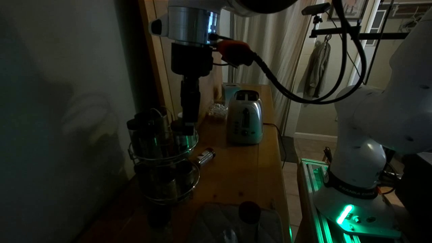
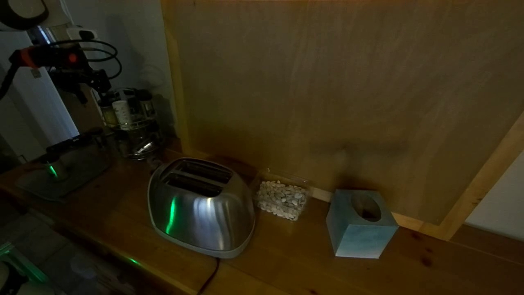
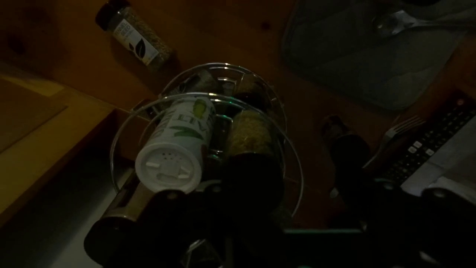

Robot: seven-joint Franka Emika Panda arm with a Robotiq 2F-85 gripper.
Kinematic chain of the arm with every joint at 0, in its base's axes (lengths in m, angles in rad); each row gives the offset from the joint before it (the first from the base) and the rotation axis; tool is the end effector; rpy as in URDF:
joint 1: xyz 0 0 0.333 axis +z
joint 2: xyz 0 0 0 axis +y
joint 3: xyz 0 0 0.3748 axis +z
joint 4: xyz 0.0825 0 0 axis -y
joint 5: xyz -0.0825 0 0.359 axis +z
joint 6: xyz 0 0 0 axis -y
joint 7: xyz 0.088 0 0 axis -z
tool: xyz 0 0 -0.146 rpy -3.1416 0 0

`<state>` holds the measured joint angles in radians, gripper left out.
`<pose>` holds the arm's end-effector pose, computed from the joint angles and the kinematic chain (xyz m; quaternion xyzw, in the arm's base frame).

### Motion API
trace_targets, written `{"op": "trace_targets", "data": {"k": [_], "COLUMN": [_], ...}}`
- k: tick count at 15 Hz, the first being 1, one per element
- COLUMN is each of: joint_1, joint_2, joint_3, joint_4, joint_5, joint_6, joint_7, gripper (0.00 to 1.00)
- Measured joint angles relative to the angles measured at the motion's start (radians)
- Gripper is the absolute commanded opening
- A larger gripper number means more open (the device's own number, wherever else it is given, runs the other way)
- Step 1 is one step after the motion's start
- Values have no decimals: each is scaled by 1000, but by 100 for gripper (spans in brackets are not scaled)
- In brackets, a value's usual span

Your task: Pick up the spice bottle on the left of the the white bottle and put it on the right of the white bottle on the top shelf of the circular spice rack

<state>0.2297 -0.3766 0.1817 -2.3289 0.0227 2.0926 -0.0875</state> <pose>0.3735 0.1730 0.5197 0.9688 0.2375 0.0702 0.0122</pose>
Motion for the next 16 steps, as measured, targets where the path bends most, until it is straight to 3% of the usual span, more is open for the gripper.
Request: {"op": "trace_targets", "data": {"k": [2,16], "joint_1": [-1,-10], "joint_2": [6,39], "joint_3": [0,3], "joint_4": [7,21], "joint_5": [-6,-23], "joint_6": [0,2], "joint_7": [4,22], "gripper": [100,98]}}
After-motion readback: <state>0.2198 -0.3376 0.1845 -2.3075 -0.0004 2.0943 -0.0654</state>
